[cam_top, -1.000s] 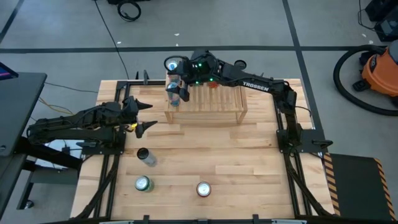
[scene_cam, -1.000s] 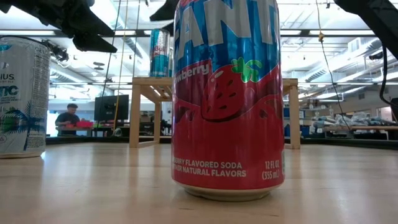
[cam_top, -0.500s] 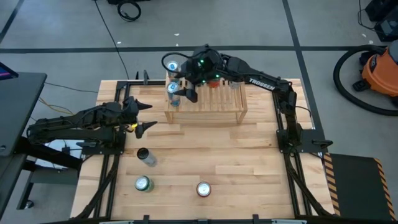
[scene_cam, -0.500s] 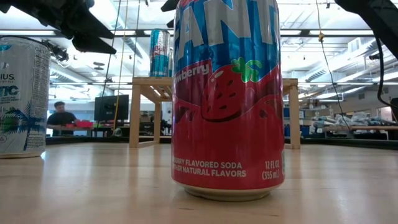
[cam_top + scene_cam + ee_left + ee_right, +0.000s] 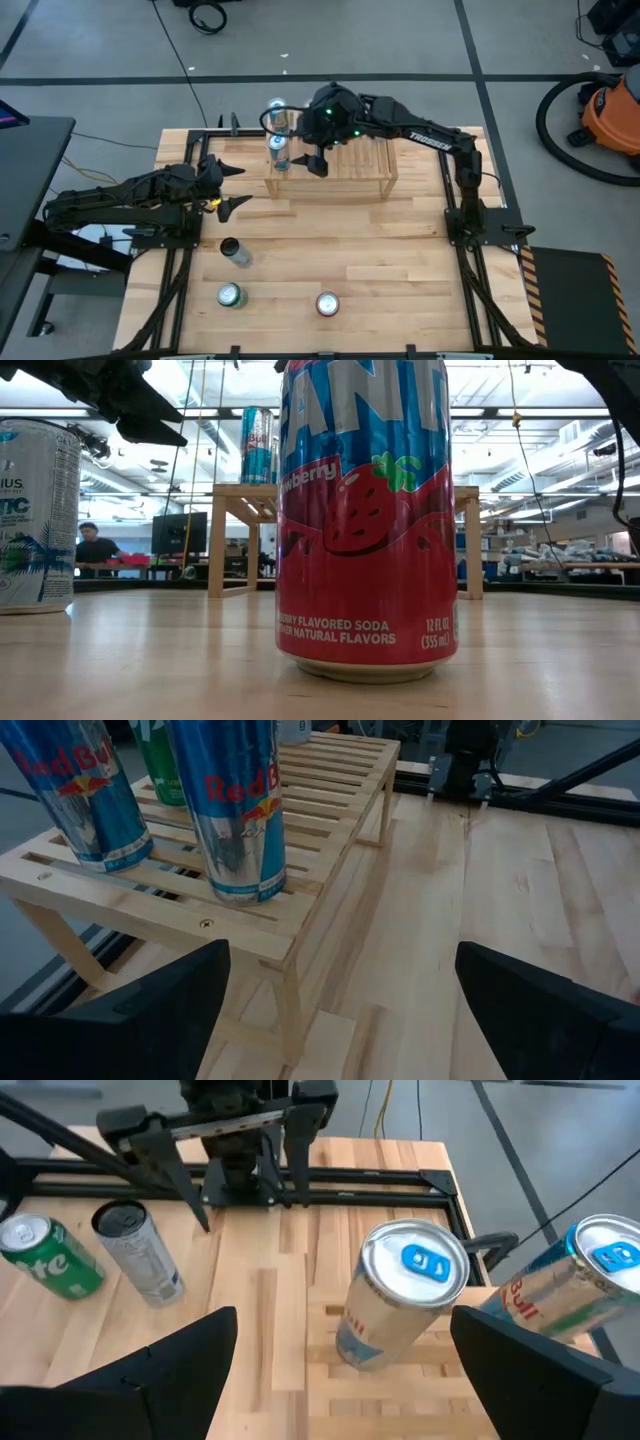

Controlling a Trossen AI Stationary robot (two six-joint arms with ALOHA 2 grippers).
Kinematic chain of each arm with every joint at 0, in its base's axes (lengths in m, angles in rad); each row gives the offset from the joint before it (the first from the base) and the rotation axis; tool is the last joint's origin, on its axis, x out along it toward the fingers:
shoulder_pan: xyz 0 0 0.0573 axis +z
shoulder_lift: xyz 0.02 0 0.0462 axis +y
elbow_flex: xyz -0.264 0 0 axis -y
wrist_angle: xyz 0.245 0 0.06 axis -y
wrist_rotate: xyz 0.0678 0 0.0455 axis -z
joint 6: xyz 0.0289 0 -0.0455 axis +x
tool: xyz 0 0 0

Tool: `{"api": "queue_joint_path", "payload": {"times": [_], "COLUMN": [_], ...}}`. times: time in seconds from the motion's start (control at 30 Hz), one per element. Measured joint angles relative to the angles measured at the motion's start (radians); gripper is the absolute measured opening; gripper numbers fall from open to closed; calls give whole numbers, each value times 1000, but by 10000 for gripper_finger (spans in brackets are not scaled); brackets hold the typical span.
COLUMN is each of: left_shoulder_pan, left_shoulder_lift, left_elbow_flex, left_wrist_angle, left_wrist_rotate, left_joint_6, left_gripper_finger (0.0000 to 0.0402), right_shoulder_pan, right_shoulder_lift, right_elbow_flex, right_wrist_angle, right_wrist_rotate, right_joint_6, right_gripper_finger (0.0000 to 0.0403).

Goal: Place canned beverage on shelf
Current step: Put the green soda can on the shelf aligned with the other green soda can

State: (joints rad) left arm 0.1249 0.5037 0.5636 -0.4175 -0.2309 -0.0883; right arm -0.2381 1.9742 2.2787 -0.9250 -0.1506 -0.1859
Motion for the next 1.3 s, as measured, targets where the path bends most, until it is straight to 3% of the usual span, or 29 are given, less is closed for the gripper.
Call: {"api": "queue_joint_path", "payload": {"times": [0.23,1.3], "left_shoulder_pan": [0,0], "left_shoulder_lift": [0,-1], "left_elbow_flex": [0,0], "left_wrist_angle": [0,68], "left_wrist_rotate": [0,-1], "left_joint_6": [-3,-14], "left_gripper_finger": [389,398], "right_shoulder_pan": [21,22], "right_shoulder_lift": [-21,-25], "right_elbow_flex": [0,-1], "right_wrist_angle": [-40,-80], "right_wrist_rotate": [48,53], "right_joint_6": [-6,-125], "right_gripper_finger": [378,378]}}
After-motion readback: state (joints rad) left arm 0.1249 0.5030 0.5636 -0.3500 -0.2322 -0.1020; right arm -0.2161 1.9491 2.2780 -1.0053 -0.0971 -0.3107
